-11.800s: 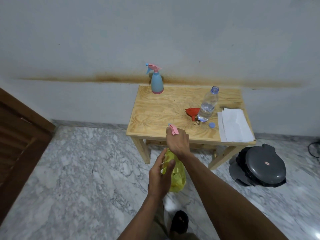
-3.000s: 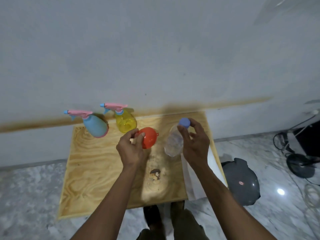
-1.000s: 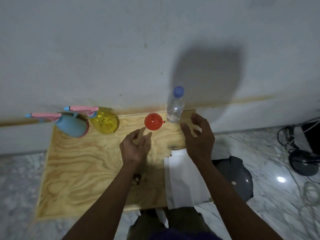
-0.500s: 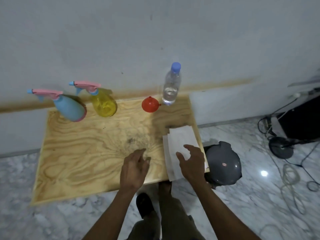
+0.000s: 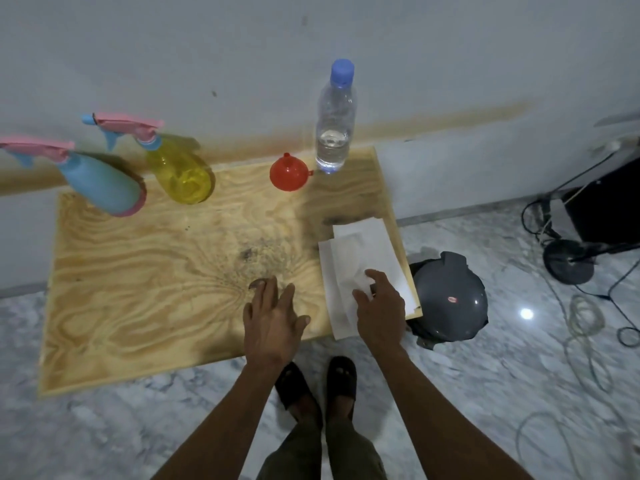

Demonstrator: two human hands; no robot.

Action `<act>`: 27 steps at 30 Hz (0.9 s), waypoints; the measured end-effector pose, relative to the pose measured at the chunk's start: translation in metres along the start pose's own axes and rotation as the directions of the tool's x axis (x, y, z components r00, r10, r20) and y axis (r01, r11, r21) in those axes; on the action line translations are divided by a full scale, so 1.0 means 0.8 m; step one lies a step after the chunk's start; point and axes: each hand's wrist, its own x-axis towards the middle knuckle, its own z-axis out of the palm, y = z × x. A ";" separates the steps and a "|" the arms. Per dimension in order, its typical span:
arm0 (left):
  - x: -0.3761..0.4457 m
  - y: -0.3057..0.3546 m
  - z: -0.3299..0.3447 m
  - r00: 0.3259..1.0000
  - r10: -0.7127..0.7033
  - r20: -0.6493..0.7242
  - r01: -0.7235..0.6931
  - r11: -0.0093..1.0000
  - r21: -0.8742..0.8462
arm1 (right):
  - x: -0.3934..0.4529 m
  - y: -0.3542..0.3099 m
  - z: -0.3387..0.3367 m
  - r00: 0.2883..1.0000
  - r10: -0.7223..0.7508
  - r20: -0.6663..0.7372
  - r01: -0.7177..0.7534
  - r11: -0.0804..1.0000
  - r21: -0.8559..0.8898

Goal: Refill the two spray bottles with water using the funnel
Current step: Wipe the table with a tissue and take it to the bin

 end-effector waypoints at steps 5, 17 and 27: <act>0.000 -0.001 0.001 1.000 0.000 0.002 0.000 1.000 -0.019 | 0.002 -0.004 -0.010 0.985 -0.160 -0.061 0.167 0.979 0.119; 0.002 -0.009 0.012 0.999 0.021 -0.047 -0.022 0.999 -0.032 | 0.021 -0.031 -0.034 0.998 -0.034 0.055 0.000 0.849 0.528; 0.003 -0.012 0.018 0.998 0.016 -0.066 -0.018 0.999 -0.031 | 0.030 -0.037 -0.023 0.977 -0.206 0.053 0.173 0.916 0.361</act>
